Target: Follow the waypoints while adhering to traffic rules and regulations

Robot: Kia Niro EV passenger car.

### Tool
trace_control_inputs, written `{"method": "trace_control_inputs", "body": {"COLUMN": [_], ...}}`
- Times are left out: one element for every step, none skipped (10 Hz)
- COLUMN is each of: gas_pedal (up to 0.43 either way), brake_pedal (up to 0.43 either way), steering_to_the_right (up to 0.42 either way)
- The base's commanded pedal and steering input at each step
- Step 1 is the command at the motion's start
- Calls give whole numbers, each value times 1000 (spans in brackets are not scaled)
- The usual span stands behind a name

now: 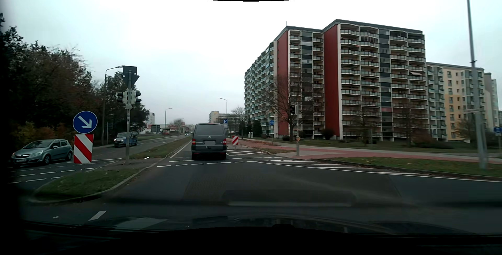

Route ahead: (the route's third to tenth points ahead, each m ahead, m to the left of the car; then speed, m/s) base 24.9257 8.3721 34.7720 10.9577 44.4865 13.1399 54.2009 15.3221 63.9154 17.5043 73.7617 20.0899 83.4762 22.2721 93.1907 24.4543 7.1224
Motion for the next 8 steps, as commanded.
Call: {"method": "trace_control_inputs", "body": {"gas_pedal": [189, 189, 197, 209, 209, 209, 209, 209], "brake_pedal": [0, 0, 0, 0, 0, 0, 0, 0], "steering_to_the_right": [-212, -193, -181, -167, -150, -132, -115, -100]}}
